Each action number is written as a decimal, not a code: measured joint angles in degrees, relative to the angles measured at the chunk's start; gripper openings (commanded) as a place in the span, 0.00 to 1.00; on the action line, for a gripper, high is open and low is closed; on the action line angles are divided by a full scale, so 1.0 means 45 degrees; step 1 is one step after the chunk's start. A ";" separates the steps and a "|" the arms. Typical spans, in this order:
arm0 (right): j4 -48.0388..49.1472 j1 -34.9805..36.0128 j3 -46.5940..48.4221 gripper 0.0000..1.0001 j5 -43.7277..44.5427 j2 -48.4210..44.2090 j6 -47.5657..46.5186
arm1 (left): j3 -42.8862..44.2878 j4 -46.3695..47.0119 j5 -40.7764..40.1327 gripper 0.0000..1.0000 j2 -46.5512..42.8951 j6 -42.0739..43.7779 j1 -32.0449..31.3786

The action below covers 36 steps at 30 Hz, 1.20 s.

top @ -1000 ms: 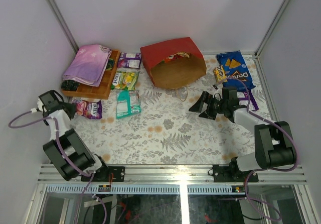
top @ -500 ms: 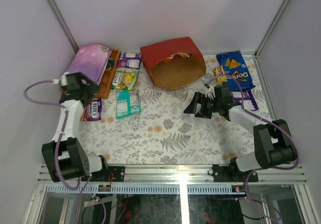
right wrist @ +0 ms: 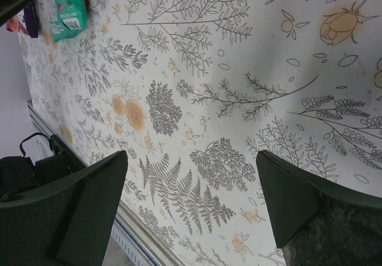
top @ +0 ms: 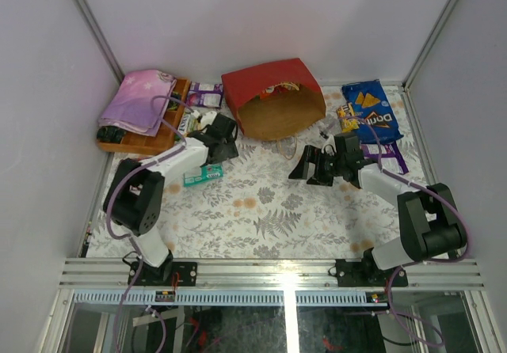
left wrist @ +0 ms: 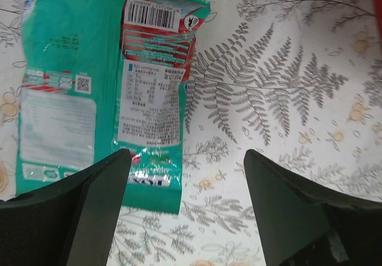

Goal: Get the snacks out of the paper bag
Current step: Move the snack to the center of the board.

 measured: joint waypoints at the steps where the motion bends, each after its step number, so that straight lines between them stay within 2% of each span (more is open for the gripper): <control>1: -0.0044 0.0000 0.0000 0.96 0.0097 -0.0005 -0.0005 | 0.0078 0.0034 -0.0010 0.76 0.0277 0.0000 0.0000; 9: -0.0185 0.0005 -0.0005 0.96 0.0223 -0.0092 -0.0049 | 0.0131 0.0345 -0.0005 0.72 0.1681 0.0015 0.0214; 26: -0.0165 0.0005 -0.0010 0.94 0.0214 -0.0058 0.0015 | -0.1715 0.1428 -0.0287 0.72 0.0651 0.0049 0.2535; 30: -0.0170 0.0005 -0.0010 0.96 0.0214 -0.0058 0.0015 | -0.2016 0.1676 -0.0287 0.77 0.0423 0.0015 0.2647; 33: -0.0189 0.0005 -0.0010 0.98 0.0219 -0.0058 0.0000 | -0.2205 0.1613 -0.0257 0.88 0.0058 -0.0053 0.2662; 36: -0.0296 0.0005 0.0000 1.00 0.0238 -0.0083 -0.0102 | -0.2322 0.1321 -0.0087 0.94 -0.0690 -0.0019 0.2705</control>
